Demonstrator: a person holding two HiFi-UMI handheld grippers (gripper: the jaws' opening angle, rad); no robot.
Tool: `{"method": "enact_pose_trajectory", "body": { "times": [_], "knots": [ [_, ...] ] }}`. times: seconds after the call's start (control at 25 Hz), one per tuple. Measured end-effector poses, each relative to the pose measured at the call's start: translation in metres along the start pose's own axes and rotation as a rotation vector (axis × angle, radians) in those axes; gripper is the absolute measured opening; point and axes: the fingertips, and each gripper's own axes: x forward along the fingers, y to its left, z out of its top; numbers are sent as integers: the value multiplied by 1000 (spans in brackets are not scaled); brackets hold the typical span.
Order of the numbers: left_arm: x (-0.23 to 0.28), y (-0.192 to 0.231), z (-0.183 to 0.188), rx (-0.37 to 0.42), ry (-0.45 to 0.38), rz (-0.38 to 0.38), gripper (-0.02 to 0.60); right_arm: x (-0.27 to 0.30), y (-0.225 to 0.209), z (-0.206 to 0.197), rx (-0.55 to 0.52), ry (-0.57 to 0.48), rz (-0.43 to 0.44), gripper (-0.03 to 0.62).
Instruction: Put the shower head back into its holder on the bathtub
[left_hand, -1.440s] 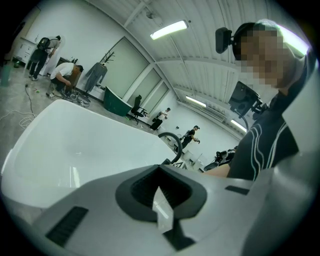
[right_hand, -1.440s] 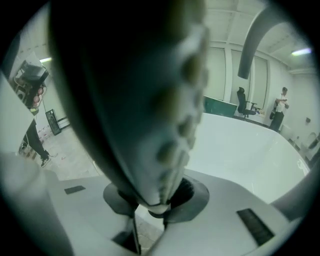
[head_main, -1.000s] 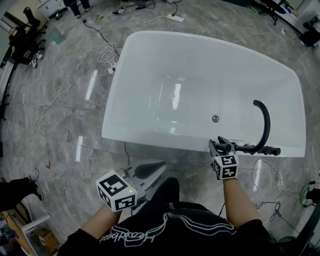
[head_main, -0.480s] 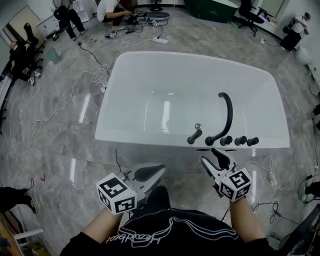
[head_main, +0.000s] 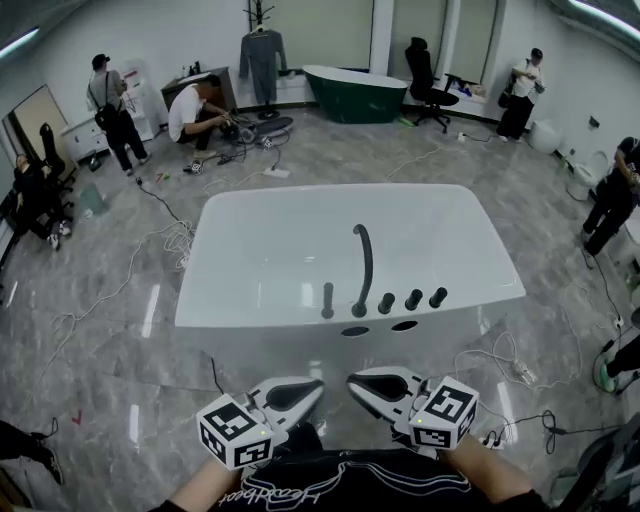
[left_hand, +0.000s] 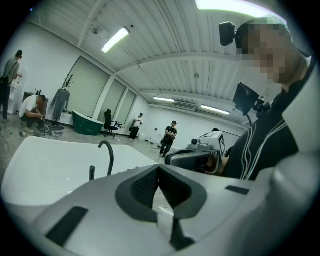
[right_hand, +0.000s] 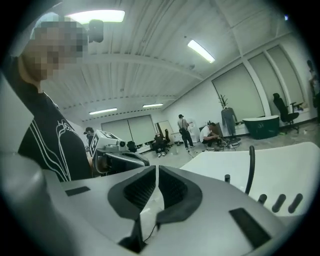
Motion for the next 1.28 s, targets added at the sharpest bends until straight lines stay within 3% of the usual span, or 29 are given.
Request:
{"method": "enact_pose_trajectory", "body": {
  "times": [0.36, 1.28],
  "knots": [
    [2, -67, -6, 57, -17, 5, 5, -47, 27, -11, 33, -39, -22, 14],
    [24, -108, -8, 118, 26, -14, 5, -96, 41, -18, 31, -90, -74, 14]
  ]
}}
